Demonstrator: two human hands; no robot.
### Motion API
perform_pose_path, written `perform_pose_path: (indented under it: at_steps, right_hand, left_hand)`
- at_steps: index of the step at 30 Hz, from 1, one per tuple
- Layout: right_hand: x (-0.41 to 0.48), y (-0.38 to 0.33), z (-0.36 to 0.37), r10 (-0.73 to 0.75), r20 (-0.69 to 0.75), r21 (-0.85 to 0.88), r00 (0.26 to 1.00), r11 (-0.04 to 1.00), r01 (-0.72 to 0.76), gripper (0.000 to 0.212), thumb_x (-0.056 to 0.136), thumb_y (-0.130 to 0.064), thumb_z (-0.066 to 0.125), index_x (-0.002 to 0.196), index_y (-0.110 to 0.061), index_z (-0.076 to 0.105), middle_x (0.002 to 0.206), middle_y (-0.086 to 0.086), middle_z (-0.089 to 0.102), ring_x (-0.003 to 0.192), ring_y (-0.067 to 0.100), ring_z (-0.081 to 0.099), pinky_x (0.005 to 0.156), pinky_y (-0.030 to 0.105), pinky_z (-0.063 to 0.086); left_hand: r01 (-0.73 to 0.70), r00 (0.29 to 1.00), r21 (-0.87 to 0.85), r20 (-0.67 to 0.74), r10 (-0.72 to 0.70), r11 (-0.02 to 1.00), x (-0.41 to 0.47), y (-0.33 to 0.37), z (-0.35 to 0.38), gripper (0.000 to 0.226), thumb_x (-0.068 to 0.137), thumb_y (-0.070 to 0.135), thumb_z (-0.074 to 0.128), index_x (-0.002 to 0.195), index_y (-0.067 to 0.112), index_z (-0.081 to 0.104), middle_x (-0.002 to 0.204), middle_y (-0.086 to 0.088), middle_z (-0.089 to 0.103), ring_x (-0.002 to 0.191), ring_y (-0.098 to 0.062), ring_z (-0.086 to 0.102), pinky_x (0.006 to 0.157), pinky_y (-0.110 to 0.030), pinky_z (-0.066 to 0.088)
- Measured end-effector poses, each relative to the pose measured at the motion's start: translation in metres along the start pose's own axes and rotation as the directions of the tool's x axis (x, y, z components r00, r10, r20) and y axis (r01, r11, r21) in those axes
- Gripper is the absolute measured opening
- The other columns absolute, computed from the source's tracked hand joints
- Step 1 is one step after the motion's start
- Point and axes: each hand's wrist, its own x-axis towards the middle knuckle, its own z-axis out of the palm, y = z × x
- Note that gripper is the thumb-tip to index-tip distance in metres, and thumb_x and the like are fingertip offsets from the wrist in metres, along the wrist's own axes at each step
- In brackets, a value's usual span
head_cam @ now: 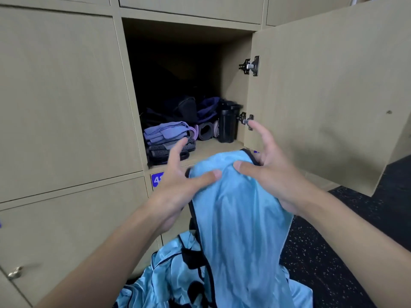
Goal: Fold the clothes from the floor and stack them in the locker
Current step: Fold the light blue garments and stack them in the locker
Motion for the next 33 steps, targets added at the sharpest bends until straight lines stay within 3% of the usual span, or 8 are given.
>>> perform_pose_path:
  at_steps: [2,6,11,16,23,26,29,33]
  right_hand:
    - [0.000,-0.004,-0.002,-0.001,-0.041,0.042,0.999,0.999,0.003,0.078,0.093,-0.002,0.063,0.143,-0.050,0.029,0.091,0.025,0.069,0.081,0.026,0.064,0.095,0.052,0.053]
    - [-0.001,-0.005,-0.008,0.033,-0.116,0.034,0.993,0.999,-0.029,0.070,0.095,-0.006,0.061,0.144,-0.045,0.030,0.098,0.019,0.072,0.085,0.026,0.068,0.091,0.043,0.056]
    - [0.001,0.000,-0.014,0.064,-0.079,0.019,0.995,0.998,-0.063,0.072,0.095,-0.015,0.064,0.149,-0.041,0.024,0.082,0.011,0.069,0.085,0.018,0.067,0.091,0.043,0.056]
    - [-0.004,0.010,-0.008,0.146,0.144,0.012,0.979,0.989,-0.149,0.097,0.077,-0.008,0.083,0.137,-0.062,0.029,0.140,0.008,0.054,0.107,0.021,0.069,0.092,0.042,0.057]
    - [-0.005,0.004,-0.008,0.082,-0.098,0.194,0.992,0.979,-0.062,0.079,0.087,-0.005,0.071,0.138,-0.055,0.035,0.114,0.012,0.061,0.089,0.019,0.072,0.075,0.034,0.061]
    - [-0.007,0.006,-0.015,0.175,-0.065,0.178,0.982,0.971,-0.161,0.097,0.075,-0.022,0.083,0.143,-0.058,0.025,0.116,-0.002,0.055,0.094,0.017,0.072,0.077,0.036,0.061]
    - [-0.012,0.006,-0.012,0.227,0.058,0.127,0.972,0.964,-0.233,0.105,0.073,-0.009,0.084,0.144,-0.057,0.024,0.123,0.009,0.066,0.103,0.028,0.071,0.083,0.046,0.059]
    - [-0.009,0.008,-0.019,0.136,-0.168,0.268,0.976,0.959,-0.087,0.094,0.079,-0.006,0.078,0.146,-0.048,0.027,0.101,0.002,0.062,0.103,0.026,0.070,0.097,0.047,0.053]
  left_hand:
    - [0.015,0.999,0.016,0.052,-0.016,1.000,-0.001,-0.005,0.000,0.091,0.080,0.002,0.079,0.141,0.052,0.035,0.107,0.018,0.072,0.103,-0.012,0.071,0.099,-0.039,0.053]
    - [-0.043,0.999,-0.061,0.022,0.044,0.997,0.003,0.003,-0.006,0.073,0.086,-0.003,0.069,0.139,0.041,0.045,0.105,-0.022,0.074,0.093,-0.028,0.073,0.084,-0.035,0.060]
    - [-0.122,0.991,-0.064,-0.056,0.119,0.990,0.005,0.009,-0.008,0.052,0.086,-0.001,0.070,0.127,0.028,0.058,0.096,-0.016,0.076,0.088,-0.027,0.074,0.079,-0.034,0.061]
    - [-0.148,0.983,-0.114,-0.124,0.134,0.982,0.007,0.012,-0.014,0.048,0.086,0.004,0.072,0.127,0.022,0.056,0.086,-0.007,0.076,0.075,-0.018,0.071,0.064,-0.028,0.059]
    - [-0.031,0.995,0.017,0.093,0.030,0.999,-0.001,-0.003,-0.013,0.092,0.075,-0.006,0.081,0.134,0.054,0.046,0.139,0.007,0.058,0.108,-0.019,0.070,0.090,-0.036,0.059]
    - [-0.103,0.995,-0.108,-0.020,0.101,0.989,0.002,0.004,-0.011,0.085,0.077,-0.010,0.075,0.138,0.042,0.046,0.121,0.002,0.070,0.096,-0.017,0.074,0.073,-0.026,0.060]
    - [-0.138,0.988,-0.143,-0.091,0.125,0.980,0.003,0.007,-0.012,0.077,0.079,-0.010,0.074,0.138,0.033,0.048,0.114,0.001,0.072,0.092,-0.016,0.074,0.069,-0.024,0.059]
    - [-0.113,0.987,-0.127,-0.126,0.097,0.985,0.005,0.007,-0.015,0.068,0.079,-0.008,0.076,0.131,0.029,0.053,0.108,-0.002,0.074,0.091,-0.018,0.075,0.070,-0.026,0.059]
